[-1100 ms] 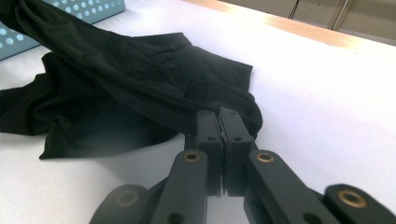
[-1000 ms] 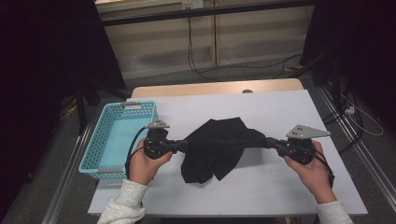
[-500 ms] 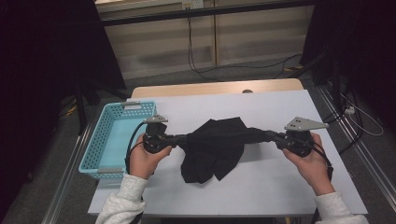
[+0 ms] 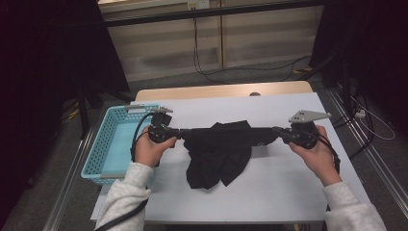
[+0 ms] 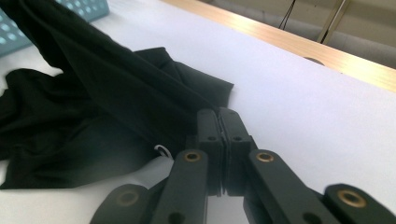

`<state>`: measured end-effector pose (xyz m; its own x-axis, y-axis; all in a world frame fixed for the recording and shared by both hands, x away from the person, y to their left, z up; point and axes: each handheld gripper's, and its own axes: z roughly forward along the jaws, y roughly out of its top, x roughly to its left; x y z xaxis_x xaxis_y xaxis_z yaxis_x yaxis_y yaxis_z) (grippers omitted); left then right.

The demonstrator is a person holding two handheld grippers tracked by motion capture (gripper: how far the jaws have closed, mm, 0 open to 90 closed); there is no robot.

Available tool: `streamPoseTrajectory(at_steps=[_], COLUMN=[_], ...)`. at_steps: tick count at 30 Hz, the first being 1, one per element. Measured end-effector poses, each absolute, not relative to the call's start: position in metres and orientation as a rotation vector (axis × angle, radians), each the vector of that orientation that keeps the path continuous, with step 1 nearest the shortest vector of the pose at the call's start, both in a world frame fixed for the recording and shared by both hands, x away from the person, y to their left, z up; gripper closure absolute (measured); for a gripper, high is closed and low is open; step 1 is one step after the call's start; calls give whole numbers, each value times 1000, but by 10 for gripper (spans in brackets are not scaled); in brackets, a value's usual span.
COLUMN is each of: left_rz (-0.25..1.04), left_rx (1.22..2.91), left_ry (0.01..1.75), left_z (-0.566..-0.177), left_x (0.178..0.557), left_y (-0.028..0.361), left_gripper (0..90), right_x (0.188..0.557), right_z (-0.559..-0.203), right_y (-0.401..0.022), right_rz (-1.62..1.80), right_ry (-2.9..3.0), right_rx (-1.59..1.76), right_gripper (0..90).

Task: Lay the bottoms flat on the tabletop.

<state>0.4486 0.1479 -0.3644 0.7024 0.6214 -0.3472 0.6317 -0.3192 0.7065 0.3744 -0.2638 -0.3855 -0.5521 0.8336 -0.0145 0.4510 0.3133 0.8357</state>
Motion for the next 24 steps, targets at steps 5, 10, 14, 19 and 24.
streamPoseTrajectory(at_steps=[5, 10, 14, 19, 24], left_rz=[130, 362, 313, 253, 250], left_rx=[1999, 1911, 1967, 1994, 2018], left_ry=[991, 1042, 1013, 1010, 974], left_z=[-336, -327, -351, -381, -398], left_x=[500, 528, 511, 476, 446], left_y=[139, 127, 122, 123, 124], left_gripper=[851, 319, 217, 179, 171], right_x=[432, 485, 455, 406, 372], right_z=[-363, -329, -365, -413, -432], right_y=[-254, -232, -226, -229, -226], right_rz=[1033, 1019, 983, 968, 1010], right_ry=[2084, 1847, 1967, 2061, 2096], right_rx=[1165, 1255, 1202, 1241, 1243], right_gripper=[890, 530, 426, 374, 368])
